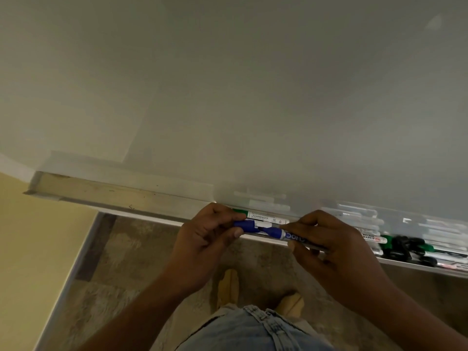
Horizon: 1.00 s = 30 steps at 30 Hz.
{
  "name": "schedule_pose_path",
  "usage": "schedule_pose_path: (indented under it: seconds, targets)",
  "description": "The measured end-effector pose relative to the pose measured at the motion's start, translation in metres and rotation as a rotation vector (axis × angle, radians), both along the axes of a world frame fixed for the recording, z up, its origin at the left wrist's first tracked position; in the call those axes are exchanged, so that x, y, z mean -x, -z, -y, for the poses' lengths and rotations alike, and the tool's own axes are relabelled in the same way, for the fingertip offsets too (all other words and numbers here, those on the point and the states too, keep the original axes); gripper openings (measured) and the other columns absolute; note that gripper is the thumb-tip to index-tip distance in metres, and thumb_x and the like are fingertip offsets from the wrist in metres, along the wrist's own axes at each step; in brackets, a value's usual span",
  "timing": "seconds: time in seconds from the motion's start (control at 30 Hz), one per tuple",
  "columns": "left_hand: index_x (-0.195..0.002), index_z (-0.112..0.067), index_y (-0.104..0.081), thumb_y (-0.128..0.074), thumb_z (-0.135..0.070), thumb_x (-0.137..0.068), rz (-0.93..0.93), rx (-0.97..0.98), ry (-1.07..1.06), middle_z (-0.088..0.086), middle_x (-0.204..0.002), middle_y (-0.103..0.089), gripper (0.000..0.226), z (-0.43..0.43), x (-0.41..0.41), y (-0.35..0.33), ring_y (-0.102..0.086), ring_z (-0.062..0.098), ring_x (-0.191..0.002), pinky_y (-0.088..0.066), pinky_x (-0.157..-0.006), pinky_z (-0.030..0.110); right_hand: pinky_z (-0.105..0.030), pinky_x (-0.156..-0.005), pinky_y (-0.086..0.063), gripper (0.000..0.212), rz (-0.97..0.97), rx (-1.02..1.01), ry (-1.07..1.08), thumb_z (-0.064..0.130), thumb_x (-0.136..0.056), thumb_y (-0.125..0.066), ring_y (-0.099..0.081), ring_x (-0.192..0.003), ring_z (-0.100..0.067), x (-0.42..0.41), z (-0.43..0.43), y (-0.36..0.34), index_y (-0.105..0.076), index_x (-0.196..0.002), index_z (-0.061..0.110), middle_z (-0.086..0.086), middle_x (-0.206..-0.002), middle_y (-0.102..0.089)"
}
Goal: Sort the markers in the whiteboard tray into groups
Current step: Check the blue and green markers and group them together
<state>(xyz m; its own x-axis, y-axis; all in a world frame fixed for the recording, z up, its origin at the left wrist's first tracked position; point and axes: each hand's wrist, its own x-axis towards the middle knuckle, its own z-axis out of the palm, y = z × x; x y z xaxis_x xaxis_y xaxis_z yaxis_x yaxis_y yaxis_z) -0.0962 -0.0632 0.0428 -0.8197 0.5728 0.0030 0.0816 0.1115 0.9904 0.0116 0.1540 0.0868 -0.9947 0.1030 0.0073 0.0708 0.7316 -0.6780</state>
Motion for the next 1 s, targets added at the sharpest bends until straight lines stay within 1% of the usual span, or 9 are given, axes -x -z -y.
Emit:
schedule_pose_path:
  seconds: [0.13, 0.3, 0.43, 0.57, 0.63, 0.7, 0.77, 0.9, 1.0]
  targets:
    - [-0.111, -0.039, -0.067, -0.059, -0.032, -0.085, -0.027, 0.025, 0.034, -0.013, -0.102, -0.062, 0.027, -0.001, 0.002, -0.001, -0.061, 0.016, -0.104, -0.057, -0.083, 0.034, -0.007, -0.059, -0.046, 0.03, 0.015, -0.043, -0.016, 0.02, -0.083, -0.073, -0.06, -0.075, 0.001, 0.001, 0.004, -0.003, -0.072, -0.111, 0.028, 0.023, -0.098, -0.057]
    - [-0.108, -0.029, -0.069, -0.065, -0.022, -0.085, -0.033, 0.055, 0.081, -0.016, -0.099, -0.061, 0.025, -0.002, 0.001, 0.0, -0.062, 0.012, -0.091, -0.052, -0.07, 0.022, -0.003, -0.059, -0.043, 0.03, 0.029, -0.068, -0.047, 0.023, -0.084, -0.07, -0.059, -0.073, 0.002, 0.004, 0.006, -0.005, -0.072, -0.113, 0.025, 0.018, -0.097, -0.058]
    - [-0.107, -0.023, -0.071, -0.069, -0.018, -0.084, 0.008, 0.047, 0.119, -0.016, -0.093, -0.062, 0.024, -0.002, 0.002, -0.008, -0.062, 0.005, -0.081, -0.048, -0.066, 0.016, -0.008, -0.064, -0.049, 0.031, 0.046, -0.019, -0.076, 0.018, -0.082, -0.073, -0.062, -0.08, -0.001, 0.007, 0.005, -0.006, -0.071, -0.112, 0.027, 0.017, -0.098, -0.061]
    - [-0.101, -0.019, -0.073, -0.071, -0.022, -0.076, 0.052, -0.004, 0.112, -0.008, -0.084, -0.068, 0.026, 0.0, 0.009, -0.023, -0.066, 0.012, -0.077, -0.055, -0.068, 0.026, -0.011, -0.067, -0.051, 0.028, 0.043, 0.159, -0.002, 0.018, -0.078, -0.076, -0.065, -0.084, 0.0, 0.013, 0.002, -0.018, -0.07, -0.096, 0.037, 0.017, -0.088, -0.07]
    - [-0.098, -0.013, -0.074, -0.072, -0.019, -0.074, 0.098, -0.072, 0.109, -0.004, -0.083, -0.07, 0.025, 0.0, 0.011, -0.032, -0.067, 0.017, -0.078, -0.058, -0.069, 0.031, -0.011, -0.066, -0.051, 0.016, 0.013, 0.199, -0.029, 0.026, -0.077, -0.072, -0.066, -0.082, -0.001, 0.016, 0.001, -0.026, -0.073, -0.092, 0.029, 0.011, -0.085, -0.071]
    - [-0.096, -0.012, -0.074, -0.073, -0.016, -0.074, 0.102, -0.121, 0.121, -0.001, -0.083, -0.071, 0.023, -0.001, 0.013, -0.04, -0.068, 0.02, -0.078, -0.06, -0.071, 0.035, -0.015, -0.066, -0.053, 0.022, -0.01, 0.233, -0.057, 0.032, -0.076, -0.067, -0.067, -0.082, -0.004, 0.02, 0.0, -0.037, -0.076, -0.091, 0.02, 0.007, -0.085, -0.071]
    - [-0.096, -0.011, -0.075, -0.074, -0.017, -0.074, 0.088, -0.161, 0.133, 0.001, -0.082, -0.07, 0.023, -0.003, 0.015, -0.048, -0.068, 0.022, -0.077, -0.06, -0.072, 0.036, -0.019, -0.067, -0.055, 0.022, -0.008, 0.277, -0.073, 0.029, -0.075, -0.068, -0.068, -0.083, -0.007, 0.022, -0.003, -0.045, -0.076, -0.091, 0.017, 0.006, -0.085, -0.071]
    - [-0.095, -0.012, -0.075, -0.076, -0.018, -0.072, 0.083, -0.169, 0.142, 0.002, -0.082, -0.07, 0.024, -0.006, 0.018, -0.055, -0.067, 0.024, -0.076, -0.059, -0.071, 0.034, -0.02, -0.066, -0.055, 0.016, -0.053, 0.255, -0.074, 0.021, -0.076, -0.072, -0.068, -0.08, -0.007, 0.022, -0.003, -0.05, -0.076, -0.091, 0.018, 0.009, -0.084, -0.07]
    - [-0.097, -0.021, -0.075, -0.077, -0.02, -0.073, 0.014, -0.099, 0.159, 0.003, -0.085, -0.07, 0.024, -0.004, 0.024, -0.055, -0.067, 0.023, -0.079, -0.059, -0.071, 0.038, -0.021, -0.066, -0.056, 0.019, -0.043, 0.231, -0.063, 0.031, -0.077, -0.069, -0.068, -0.081, -0.007, 0.025, -0.001, -0.046, -0.075, -0.093, 0.022, 0.01, -0.086, -0.07]
